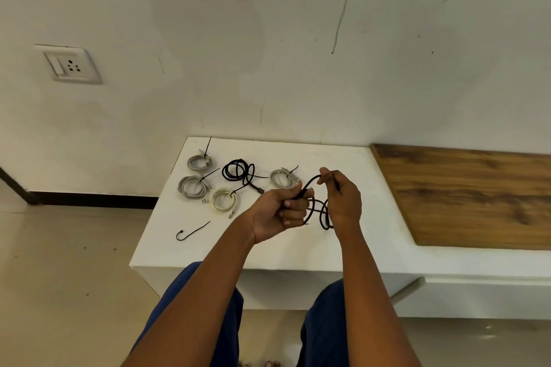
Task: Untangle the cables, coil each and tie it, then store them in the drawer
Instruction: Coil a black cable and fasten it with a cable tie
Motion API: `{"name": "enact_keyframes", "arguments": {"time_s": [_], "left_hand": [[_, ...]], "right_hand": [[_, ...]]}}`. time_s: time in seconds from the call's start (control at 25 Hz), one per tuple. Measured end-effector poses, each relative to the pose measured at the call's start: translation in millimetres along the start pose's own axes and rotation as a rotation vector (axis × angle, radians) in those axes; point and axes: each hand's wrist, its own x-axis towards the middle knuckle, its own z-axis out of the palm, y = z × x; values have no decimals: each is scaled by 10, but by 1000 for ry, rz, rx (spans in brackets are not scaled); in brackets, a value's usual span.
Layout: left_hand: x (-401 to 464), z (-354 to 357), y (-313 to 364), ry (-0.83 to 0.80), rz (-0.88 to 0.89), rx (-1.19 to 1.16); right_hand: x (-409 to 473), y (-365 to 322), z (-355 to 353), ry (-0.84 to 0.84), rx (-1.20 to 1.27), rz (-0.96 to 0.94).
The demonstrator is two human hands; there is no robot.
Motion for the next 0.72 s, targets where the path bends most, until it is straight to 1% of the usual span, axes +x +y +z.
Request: {"name": "enact_keyframes", "arguments": {"time_s": [0.08,0.12,0.2,0.28,0.4,0.48,0.52,0.6,0.64,0.72], "left_hand": [[-51,12,57,-100,-11,-139],[-81,10,88,-143,12,-236],[-129,-15,165,-189,115,-455],[-145,-51,235,-150,260,-596],[-153,-97,290,-44,439,-676],[-153,-137,334,38,566,-692],[-151,-166,364,108,632,-685],[-155,-260,432,305,751,-648],[-156,-313,456,407,794,-622],[-148,-390,460,578,831,-561]], "right_hand": [[8,0,12,-67,-9,9],[5,-7,15,-115,12,2],[-6,-25,14,-216,87,-21],[-12,-39,8,-301,119,-26],[-17,-47,36,-406,88,-14],[-25,-40,51,-443,63,0],[-26,-24,39,-455,36,-3],[-25,17,-14,-479,-46,-22],[-21,36,-50,-492,-70,-24],[-27,44,-124,-534,-41,-26]]}}
